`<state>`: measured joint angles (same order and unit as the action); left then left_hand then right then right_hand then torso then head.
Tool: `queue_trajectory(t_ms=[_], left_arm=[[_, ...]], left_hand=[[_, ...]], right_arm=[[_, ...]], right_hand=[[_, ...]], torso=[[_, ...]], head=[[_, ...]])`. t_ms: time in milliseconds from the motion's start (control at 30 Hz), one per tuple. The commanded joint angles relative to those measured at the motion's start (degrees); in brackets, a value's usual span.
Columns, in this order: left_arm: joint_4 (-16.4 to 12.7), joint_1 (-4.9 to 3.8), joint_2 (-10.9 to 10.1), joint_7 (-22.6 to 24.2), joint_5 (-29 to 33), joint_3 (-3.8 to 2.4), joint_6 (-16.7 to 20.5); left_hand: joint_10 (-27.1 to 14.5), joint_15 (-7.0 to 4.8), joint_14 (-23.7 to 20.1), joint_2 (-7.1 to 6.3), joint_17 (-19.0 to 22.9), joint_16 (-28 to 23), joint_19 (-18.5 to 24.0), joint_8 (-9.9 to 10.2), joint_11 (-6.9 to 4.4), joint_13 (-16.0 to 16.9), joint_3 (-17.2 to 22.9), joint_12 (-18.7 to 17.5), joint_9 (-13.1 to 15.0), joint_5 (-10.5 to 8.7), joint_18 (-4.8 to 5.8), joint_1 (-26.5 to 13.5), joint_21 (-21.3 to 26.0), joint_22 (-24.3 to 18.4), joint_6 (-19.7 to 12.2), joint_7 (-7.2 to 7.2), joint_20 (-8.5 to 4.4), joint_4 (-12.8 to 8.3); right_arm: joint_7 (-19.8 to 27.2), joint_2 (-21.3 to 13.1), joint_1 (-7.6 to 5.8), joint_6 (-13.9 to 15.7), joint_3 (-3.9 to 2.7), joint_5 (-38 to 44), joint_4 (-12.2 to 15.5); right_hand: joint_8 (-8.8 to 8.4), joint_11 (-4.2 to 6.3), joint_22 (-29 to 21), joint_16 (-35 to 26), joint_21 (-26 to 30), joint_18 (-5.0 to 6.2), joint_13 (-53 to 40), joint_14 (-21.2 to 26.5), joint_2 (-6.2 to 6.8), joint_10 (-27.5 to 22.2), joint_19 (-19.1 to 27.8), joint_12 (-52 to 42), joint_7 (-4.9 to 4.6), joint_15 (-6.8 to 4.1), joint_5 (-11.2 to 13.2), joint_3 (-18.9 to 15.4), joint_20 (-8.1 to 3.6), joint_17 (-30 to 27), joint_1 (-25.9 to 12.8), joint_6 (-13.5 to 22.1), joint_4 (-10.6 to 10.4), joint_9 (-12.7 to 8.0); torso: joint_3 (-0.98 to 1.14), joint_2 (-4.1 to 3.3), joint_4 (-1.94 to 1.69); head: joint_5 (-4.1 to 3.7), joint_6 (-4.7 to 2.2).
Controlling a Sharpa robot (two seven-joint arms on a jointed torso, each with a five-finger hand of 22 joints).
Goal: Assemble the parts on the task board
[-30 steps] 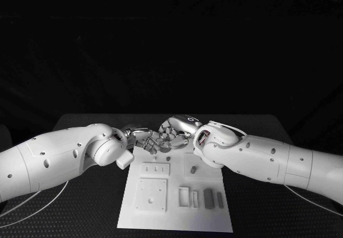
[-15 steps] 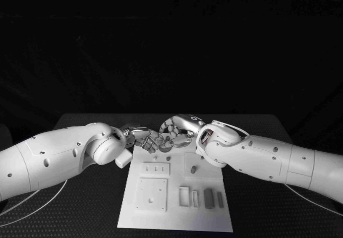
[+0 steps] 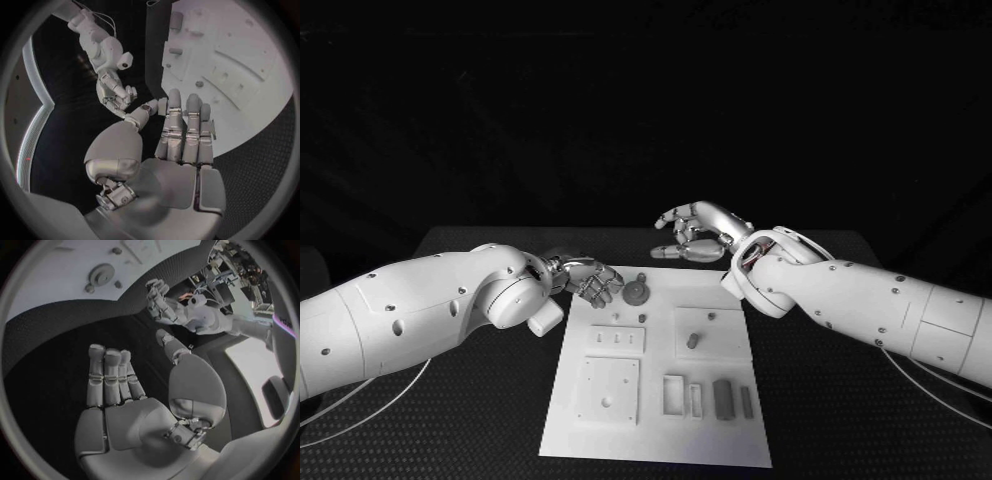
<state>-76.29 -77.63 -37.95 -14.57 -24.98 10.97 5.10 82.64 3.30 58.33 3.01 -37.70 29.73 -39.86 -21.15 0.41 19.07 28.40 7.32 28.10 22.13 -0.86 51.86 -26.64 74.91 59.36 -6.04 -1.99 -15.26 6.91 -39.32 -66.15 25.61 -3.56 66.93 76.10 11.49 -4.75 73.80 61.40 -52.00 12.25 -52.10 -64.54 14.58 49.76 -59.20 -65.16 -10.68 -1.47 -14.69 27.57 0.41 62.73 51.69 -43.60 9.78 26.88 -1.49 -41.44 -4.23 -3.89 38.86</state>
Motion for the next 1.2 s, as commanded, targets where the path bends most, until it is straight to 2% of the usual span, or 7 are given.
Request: queue_trajectory(t_ms=[33, 200, 300, 433, 567, 900, 1200], left_arm=[[0.13, -0.04, 0.13, -4.91, -8.50, -0.01, 0.93], [-0.33, -0.04, 0.23, -8.70, -14.78, 0.01, -0.72], [-0.36, -0.04, 0.47, -10.05, -16.83, 0.04, -1.22], [-0.29, -0.05, 1.02, -11.98, -19.37, 0.05, -2.15], [-0.01, -0.05, 1.90, -14.82, -23.17, 0.05, -3.71], [1.40, 0.15, 4.40, -17.01, -25.49, 0.30, -5.58], [2.45, 0.51, 5.81, -16.86, -24.50, 2.41, -5.87]], left_hand=[[0.55, -0.18, 0.93, 0.48, -0.08, 0.45, 2.72, 0.03, -0.14, 0.63, 0.04, 0.49, 0.34, -0.37, 0.86, -0.19, -0.51, 1.61, 2.10, 1.41, 0.89, -0.23], [3.00, -1.38, 3.82, 0.56, -0.49, 1.89, 1.78, 0.26, -1.26, 2.62, -0.14, 2.70, 0.63, -0.29, 0.79, 0.35, -3.55, 1.68, 2.42, 1.52, 0.19, -0.46], [3.07, -1.70, 4.27, 0.58, -0.54, 2.14, 1.29, 0.33, -1.42, 3.31, -0.25, 3.25, 0.69, -0.22, 0.84, 0.43, -4.49, 1.64, 2.47, 1.57, -0.23, -0.57], [2.69, -11.29, 17.28, 0.47, -11.54, 21.85, -15.06, 1.04, -3.72, 15.80, -3.04, 23.21, 0.72, -0.34, -3.82, 2.78, -23.64, -0.87, 2.35, 3.16, -6.74, -1.22], [2.49, -13.43, 19.25, 1.05, -14.88, 29.77, -18.16, 1.73, -4.65, 23.51, -1.86, 32.80, 0.78, -0.95, -5.08, 2.94, -31.83, 1.66, 2.42, 3.77, -9.38, -1.00], [-0.85, -13.90, 19.33, 0.72, -15.92, 37.78, -20.13, 2.63, -4.82, 31.13, 2.13, 42.13, 1.73, -1.80, -6.35, 1.41, -40.59, 1.36, 2.49, 3.86, -12.21, -0.59], [-1.23, -14.03, 18.94, 0.95, -15.39, 38.90, -20.13, 2.45, -4.97, 31.46, 2.45, 42.85, 2.28, -1.84, -6.51, 0.19, -41.79, 1.22, 3.09, 4.02, -12.57, 0.20]], right_arm=[[4.24, -0.21, -0.53, -0.20, -0.75, -15.87, -2.17], [4.60, 0.31, -1.61, -1.94, -4.09, -21.87, -6.53], [4.69, 0.80, -3.34, -2.09, -4.43, -27.09, -9.60], [4.55, 1.74, -4.95, -3.62, -4.43, -31.58, -14.22], [4.65, 2.61, -5.45, -4.49, -4.43, -31.75, -16.85], [4.69, 3.76, -5.55, -6.88, -4.42, -31.74, -16.73], [4.83, 5.08, -5.69, -8.90, -4.41, -31.74, -16.77]], right_hand=[[0.37, -0.01, -0.14, -0.59, 0.81, 2.59, 0.69, 0.74, -0.42, -0.58, 0.89, 0.41, -0.51, -0.06, -0.96, -0.25, 0.26, -0.45, -0.86, -0.05, -0.52, 0.18], [0.55, -0.11, -0.26, -1.32, 1.71, 2.61, 1.72, 1.81, -1.90, -1.50, 1.93, 0.86, -0.64, 0.10, -2.79, -1.06, 0.86, -1.04, -0.96, 0.11, -0.25, 0.36], [0.55, -0.11, -0.26, -1.32, 1.71, 2.61, 1.72, 1.81, -1.90, -1.50, 1.93, 0.86, -0.64, 0.10, -2.79, -1.06, 0.86, -1.04, -0.96, 0.11, -0.25, 0.36], [1.53, -0.81, -4.63, -10.53, 10.31, 1.08, 8.49, 7.97, -3.88, -4.73, 9.29, 8.85, -1.19, 1.20, -3.73, -1.31, 3.53, -6.95, -2.43, -0.75, 1.38, 0.89], [2.09, -1.35, -9.92, -18.24, 17.32, 1.00, 18.05, 8.80, -5.32, -2.87, 11.39, 16.31, -1.40, 3.15, -3.59, -2.34, 6.00, -13.96, -3.09, -0.60, 3.89, 0.87], [2.45, -1.88, -12.90, -22.77, 21.60, 1.46, 25.01, 9.98, -6.17, -3.36, 13.10, 19.40, -1.75, 4.67, -3.43, -3.07, 7.91, -18.12, -3.33, -0.28, 4.75, 0.31], [3.39, -4.26, -19.09, -37.20, 31.31, 0.93, 40.57, 11.66, -7.62, -0.31, 18.62, 35.05, -1.77, 8.42, -3.47, -2.72, 10.98, -28.48, -3.70, 0.18, 5.70, -0.26]], torso=[[-0.01, 0.00, -0.01], [-0.02, -0.05, -0.04], [-0.02, -0.05, -0.07], [-0.01, 0.03, -0.06], [-0.04, -0.03, -0.03], [0.06, -0.14, 0.21], [0.01, -0.09, 0.02]], head=[[0.11, 0.12], [-0.16, 0.63], [-0.15, 0.99], [-0.27, 1.47], [-0.34, 1.90], [-0.59, 3.06], [-1.19, 4.09]])
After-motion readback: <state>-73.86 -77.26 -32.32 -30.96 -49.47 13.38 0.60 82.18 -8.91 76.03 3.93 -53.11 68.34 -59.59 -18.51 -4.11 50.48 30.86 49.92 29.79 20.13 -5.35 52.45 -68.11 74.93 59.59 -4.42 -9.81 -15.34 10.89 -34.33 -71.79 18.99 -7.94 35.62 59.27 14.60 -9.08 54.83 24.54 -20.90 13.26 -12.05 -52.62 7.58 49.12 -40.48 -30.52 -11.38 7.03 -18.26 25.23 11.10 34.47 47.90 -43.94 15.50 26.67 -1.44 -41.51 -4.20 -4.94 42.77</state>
